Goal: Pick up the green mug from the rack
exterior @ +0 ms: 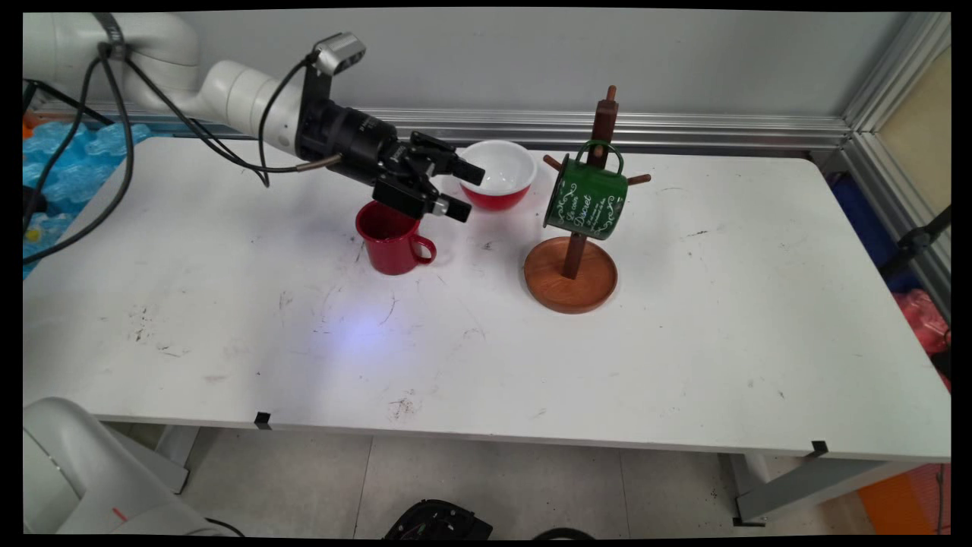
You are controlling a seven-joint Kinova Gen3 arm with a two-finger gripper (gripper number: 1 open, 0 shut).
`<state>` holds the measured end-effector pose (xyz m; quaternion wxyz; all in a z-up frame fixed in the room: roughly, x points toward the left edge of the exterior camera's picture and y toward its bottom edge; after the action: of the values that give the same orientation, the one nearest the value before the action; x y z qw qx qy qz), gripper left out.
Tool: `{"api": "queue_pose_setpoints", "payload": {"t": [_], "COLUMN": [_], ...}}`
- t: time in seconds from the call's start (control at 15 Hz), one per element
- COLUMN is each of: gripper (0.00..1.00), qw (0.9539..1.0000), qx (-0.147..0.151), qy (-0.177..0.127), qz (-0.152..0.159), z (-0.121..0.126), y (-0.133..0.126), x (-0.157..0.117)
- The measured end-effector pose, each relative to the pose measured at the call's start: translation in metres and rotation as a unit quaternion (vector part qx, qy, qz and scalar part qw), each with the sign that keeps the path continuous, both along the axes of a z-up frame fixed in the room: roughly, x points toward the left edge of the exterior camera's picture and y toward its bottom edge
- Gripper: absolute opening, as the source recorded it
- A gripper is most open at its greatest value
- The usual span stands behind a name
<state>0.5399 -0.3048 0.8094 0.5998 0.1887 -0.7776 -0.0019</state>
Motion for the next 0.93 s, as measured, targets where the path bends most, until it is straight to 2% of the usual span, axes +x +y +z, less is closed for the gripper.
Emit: {"api": "queue_pose_setpoints", "payload": {"t": [0.93], "gripper": [1.0], "qw": [0.9998], "qx": [0.002], "qy": [0.013], "qz": [-0.012], "z": [-0.007], "y": [-0.001], "x": [-0.04]}}
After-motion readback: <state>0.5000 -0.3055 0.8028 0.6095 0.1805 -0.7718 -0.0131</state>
